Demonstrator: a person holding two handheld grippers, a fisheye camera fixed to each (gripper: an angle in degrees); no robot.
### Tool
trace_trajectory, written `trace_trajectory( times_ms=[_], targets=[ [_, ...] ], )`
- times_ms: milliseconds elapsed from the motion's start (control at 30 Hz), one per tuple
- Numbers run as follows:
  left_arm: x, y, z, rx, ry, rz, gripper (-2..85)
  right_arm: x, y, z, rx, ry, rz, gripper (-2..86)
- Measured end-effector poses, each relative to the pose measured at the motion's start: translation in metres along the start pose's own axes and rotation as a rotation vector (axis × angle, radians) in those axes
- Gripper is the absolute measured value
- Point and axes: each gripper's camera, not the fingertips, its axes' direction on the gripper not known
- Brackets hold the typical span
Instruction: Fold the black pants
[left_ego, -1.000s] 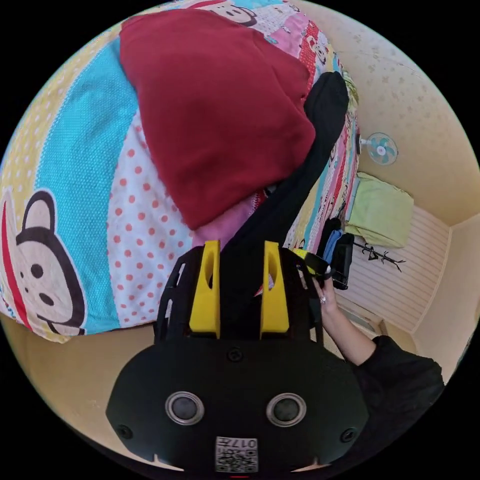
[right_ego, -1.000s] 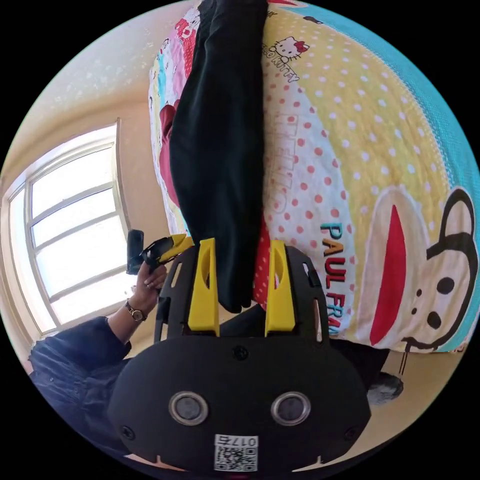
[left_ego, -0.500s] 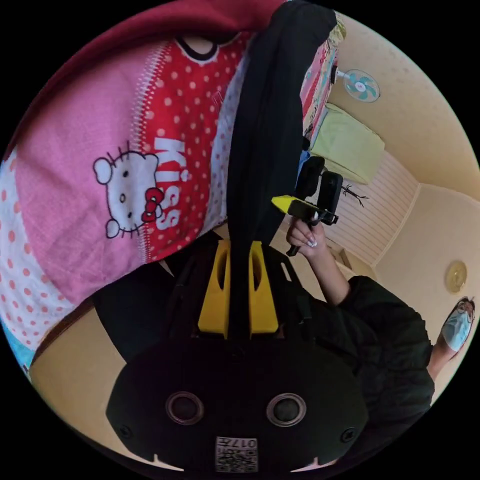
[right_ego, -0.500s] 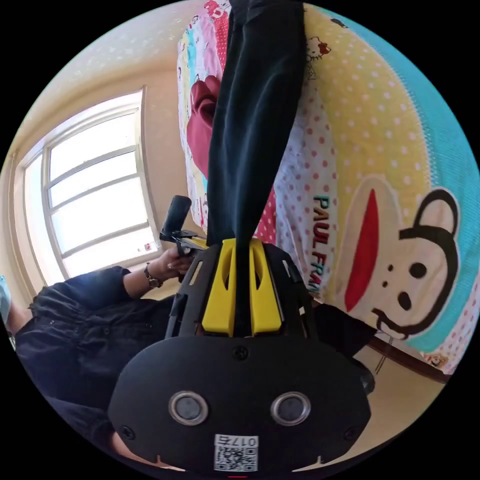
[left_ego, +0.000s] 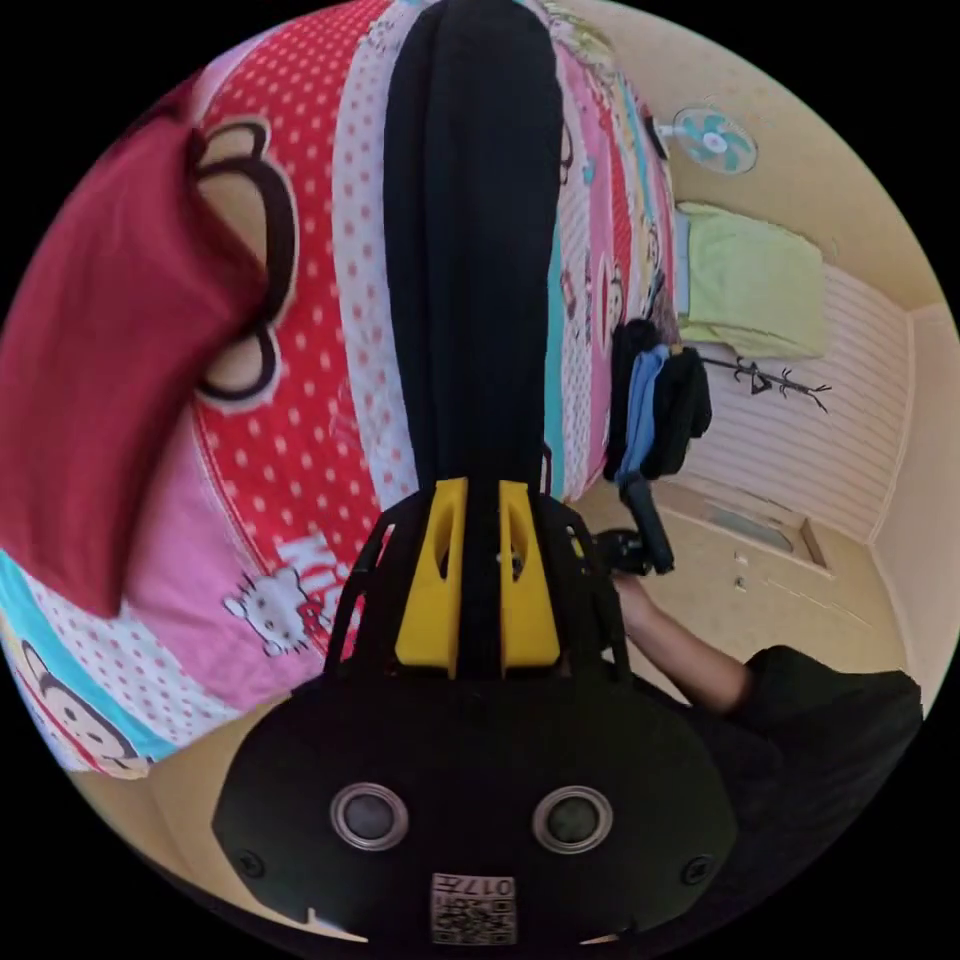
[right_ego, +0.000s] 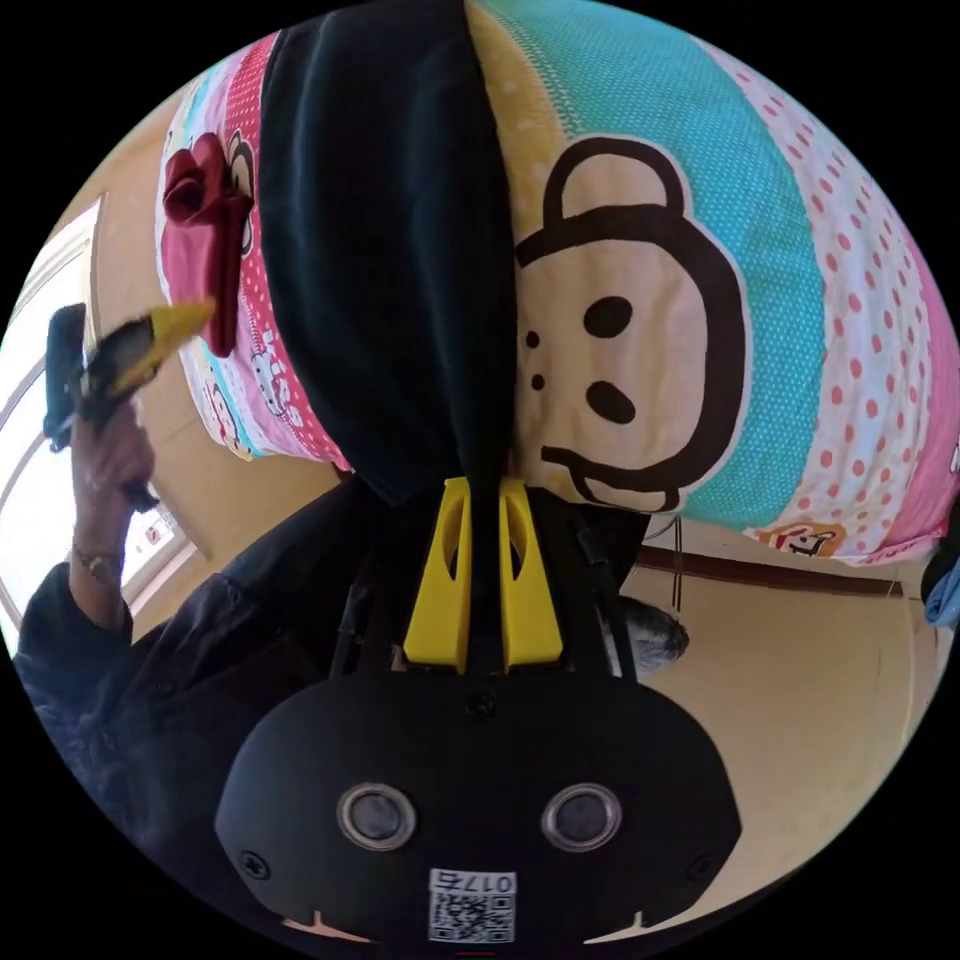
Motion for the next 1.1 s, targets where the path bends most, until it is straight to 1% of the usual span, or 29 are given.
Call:
trace_trajectory(
  times_ms=[67, 133, 167, 233, 333, 367, 400, 433, 467, 533, 633, 733, 833, 900, 967, 1000, 1033, 1100],
  targets=[
    [-0.004, -0.073, -0.022, 0.138, -0.043, 0.049, 6.5, -0.001, 0.003, -0.002, 0.016, -0.013, -0.006, 3.5],
    [-0.011, -0.126, -0.023, 0.184, -0.051, 0.068, 7.3, 0.001, 0.008, -0.004, 0.045, -0.045, 0.007, 3.5],
    [-0.017, -0.156, -0.018, 0.205, -0.025, 0.097, 8.5, 0.003, 0.012, -0.006, 0.067, -0.073, 0.027, 3.6],
    [-0.032, -0.194, -0.001, 0.206, 0.000, 0.096, 10.6, 0.005, 0.017, -0.007, 0.099, -0.111, 0.063, 3.7],
    [-0.062, -0.223, 0.048, 0.162, -0.011, -0.001, 10.9, 0.003, 0.023, -0.009, 0.129, -0.144, 0.103, 3.8],
    [-0.070, -0.223, 0.070, 0.136, -0.019, -0.023, 8.7, 0.002, 0.024, -0.010, 0.133, -0.147, 0.108, 3.8],
    [-0.073, -0.220, 0.077, 0.152, -0.016, -0.028, 7.6, -0.001, 0.024, -0.012, 0.134, -0.145, 0.105, 3.9],
    [-0.078, -0.210, 0.082, 0.210, 0.015, -0.043, 6.8, -0.002, 0.025, -0.012, 0.133, -0.144, 0.101, 4.0],
    [-0.083, -0.201, 0.089, 0.226, 0.051, -0.056, 6.0, -0.004, 0.025, -0.014, 0.134, -0.144, 0.095, 4.1],
    [-0.081, -0.192, 0.096, 0.198, 0.043, -0.046, 4.9, -0.006, 0.026, -0.017, 0.131, -0.151, 0.094, 4.2],
    [-0.073, -0.188, 0.093, 0.169, 0.029, -0.037, 3.7, -0.010, 0.025, -0.020, 0.112, -0.160, 0.090, 4.3],
    [-0.074, -0.177, 0.063, 0.253, 0.037, -0.060, 2.4, -0.015, 0.026, -0.027, 0.097, -0.165, 0.069, 4.5],
    [-0.079, -0.163, 0.068, 0.272, -0.011, -0.029, 3.0, -0.019, 0.027, -0.031, 0.079, -0.173, 0.071, 5.0],
    [-0.098, -0.163, 0.082, 0.224, 0.027, -0.116, 4.2, -0.019, 0.025, -0.034, 0.046, -0.187, 0.088, 5.7],
    [-0.119, -0.146, 0.078, 0.328, 0.156, -0.183, 6.1, -0.020, 0.023, -0.041, 0.003, -0.196, 0.082, 6.8],
    [-0.123, -0.141, 0.077, 0.357, 0.175, -0.201, 6.6, -0.022, 0.023, -0.053, 0.003, -0.186, 0.058, 7.8],
    [-0.129, -0.131, 0.076, 0.395, 0.217, -0.226, 8.7, -0.022, 0.024, -0.061, 0.018, -0.179, 0.046, 8.3],
    [-0.130, -0.127, 0.085, 0.378, 0.281, -0.189, 10.8, -0.013, 0.026, -0.101, 0.135, -0.208, 0.025, 10.6]
  ],
)
